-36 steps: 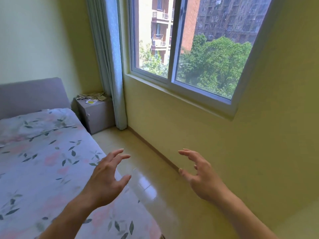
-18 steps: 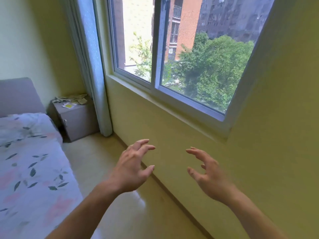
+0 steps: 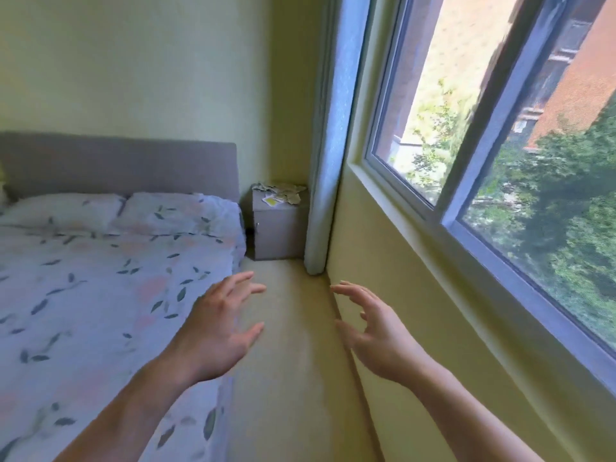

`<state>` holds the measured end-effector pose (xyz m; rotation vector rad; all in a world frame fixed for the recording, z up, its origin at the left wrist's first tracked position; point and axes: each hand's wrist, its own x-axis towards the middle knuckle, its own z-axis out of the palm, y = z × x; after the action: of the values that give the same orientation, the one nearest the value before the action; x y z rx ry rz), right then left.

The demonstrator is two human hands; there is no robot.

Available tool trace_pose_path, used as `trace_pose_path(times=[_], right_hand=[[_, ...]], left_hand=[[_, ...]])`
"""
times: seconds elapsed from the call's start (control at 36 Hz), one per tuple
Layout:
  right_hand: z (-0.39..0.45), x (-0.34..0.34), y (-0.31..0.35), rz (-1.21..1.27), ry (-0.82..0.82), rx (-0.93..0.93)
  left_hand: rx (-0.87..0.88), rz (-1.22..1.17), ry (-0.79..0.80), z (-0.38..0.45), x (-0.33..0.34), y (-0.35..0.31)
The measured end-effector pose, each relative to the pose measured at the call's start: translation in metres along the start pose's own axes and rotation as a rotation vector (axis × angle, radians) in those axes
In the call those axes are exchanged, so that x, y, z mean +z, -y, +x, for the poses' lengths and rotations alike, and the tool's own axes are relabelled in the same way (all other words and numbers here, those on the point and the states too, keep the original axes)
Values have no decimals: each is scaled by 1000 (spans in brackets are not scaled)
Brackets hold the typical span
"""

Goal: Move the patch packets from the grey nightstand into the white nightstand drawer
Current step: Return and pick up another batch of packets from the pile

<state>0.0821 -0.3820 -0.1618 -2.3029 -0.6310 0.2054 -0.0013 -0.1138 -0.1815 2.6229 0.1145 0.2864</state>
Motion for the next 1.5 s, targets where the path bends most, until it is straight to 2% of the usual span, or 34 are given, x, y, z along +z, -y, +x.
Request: trace_pose_path(times=[0.14,0.25,0.44,0.64,0.86,1.06,1.28,1.5], right_hand=[[102,3,-9,-19,61,-80],[188,5,-22,-4,81,-69],[318,1,-34,71,25,-83],[435,-14,-83,108,25,-52],[589,-27,-139,108,67,-75],[722,-33,-149,78,179,-119],[860,0,-136,80,316,-188],[993,36,-139,73,323,-116]], left_hand=[[-124,-10,-65,71,-1,44],[-163,-22,-59,138,2,77],[-112,11,-10,272,0,105],[-52,-21,23,406,22,125],[-153,-28,12,545,55,154],[-265,-39,-12,622,65,186],[-435,-41,-57,692,61,266],[-453,-72,-45,796,58,357]])
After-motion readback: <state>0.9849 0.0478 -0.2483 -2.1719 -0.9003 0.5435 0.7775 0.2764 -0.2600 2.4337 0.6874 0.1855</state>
